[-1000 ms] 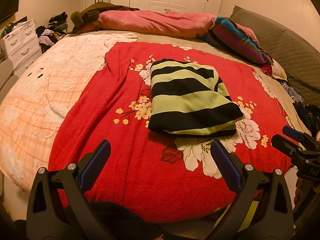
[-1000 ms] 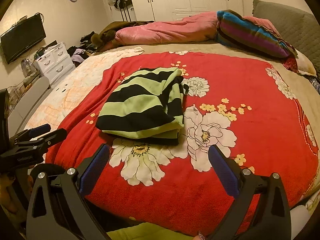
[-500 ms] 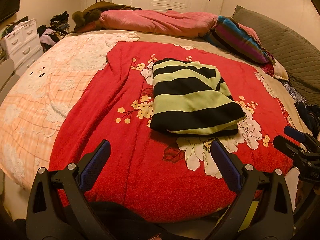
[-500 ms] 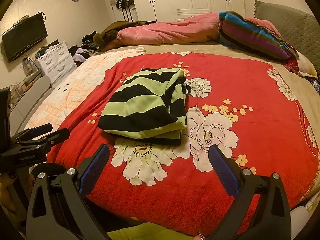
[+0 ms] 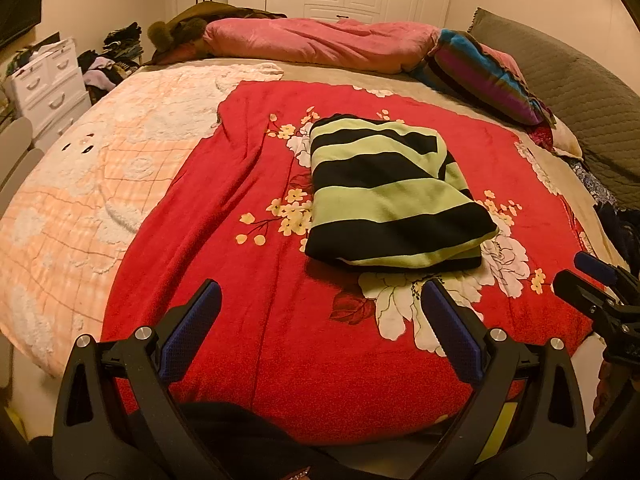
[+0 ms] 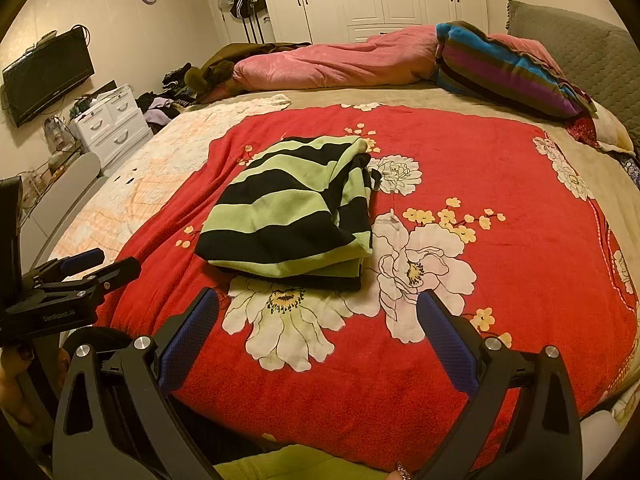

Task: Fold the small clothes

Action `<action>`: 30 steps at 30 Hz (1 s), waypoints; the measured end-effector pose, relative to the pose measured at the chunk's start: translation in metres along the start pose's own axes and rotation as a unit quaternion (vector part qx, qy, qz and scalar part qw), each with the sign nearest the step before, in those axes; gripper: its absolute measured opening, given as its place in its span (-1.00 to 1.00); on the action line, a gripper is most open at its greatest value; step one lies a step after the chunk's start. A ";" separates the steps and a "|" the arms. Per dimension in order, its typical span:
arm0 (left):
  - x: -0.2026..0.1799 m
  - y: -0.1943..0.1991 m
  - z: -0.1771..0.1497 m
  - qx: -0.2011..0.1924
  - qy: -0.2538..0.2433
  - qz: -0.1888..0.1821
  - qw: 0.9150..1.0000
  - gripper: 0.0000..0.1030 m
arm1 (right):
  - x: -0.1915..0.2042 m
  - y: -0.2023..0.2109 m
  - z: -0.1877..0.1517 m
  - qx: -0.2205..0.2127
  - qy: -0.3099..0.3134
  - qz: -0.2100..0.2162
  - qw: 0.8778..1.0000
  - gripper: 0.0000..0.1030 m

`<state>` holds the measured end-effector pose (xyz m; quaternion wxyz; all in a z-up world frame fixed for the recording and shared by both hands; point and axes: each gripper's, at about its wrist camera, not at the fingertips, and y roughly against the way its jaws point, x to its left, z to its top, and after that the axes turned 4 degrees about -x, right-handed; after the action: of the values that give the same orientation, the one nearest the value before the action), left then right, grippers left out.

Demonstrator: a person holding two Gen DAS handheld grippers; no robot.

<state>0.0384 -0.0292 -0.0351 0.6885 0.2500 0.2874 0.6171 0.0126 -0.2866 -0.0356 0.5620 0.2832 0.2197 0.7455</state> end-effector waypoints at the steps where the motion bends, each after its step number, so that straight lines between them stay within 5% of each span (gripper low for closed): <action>1: 0.001 0.000 0.000 0.000 0.001 0.001 1.000 0.82 | 0.000 0.000 0.000 0.000 0.000 0.000 1.000 0.91; 30: 0.001 0.000 0.000 0.002 0.000 0.008 1.000 0.82 | -0.002 0.001 -0.002 0.001 -0.005 -0.004 1.000 0.91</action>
<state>0.0380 -0.0284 -0.0350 0.6830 0.2542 0.2864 0.6221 0.0109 -0.2886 -0.0364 0.5660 0.2860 0.2189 0.7416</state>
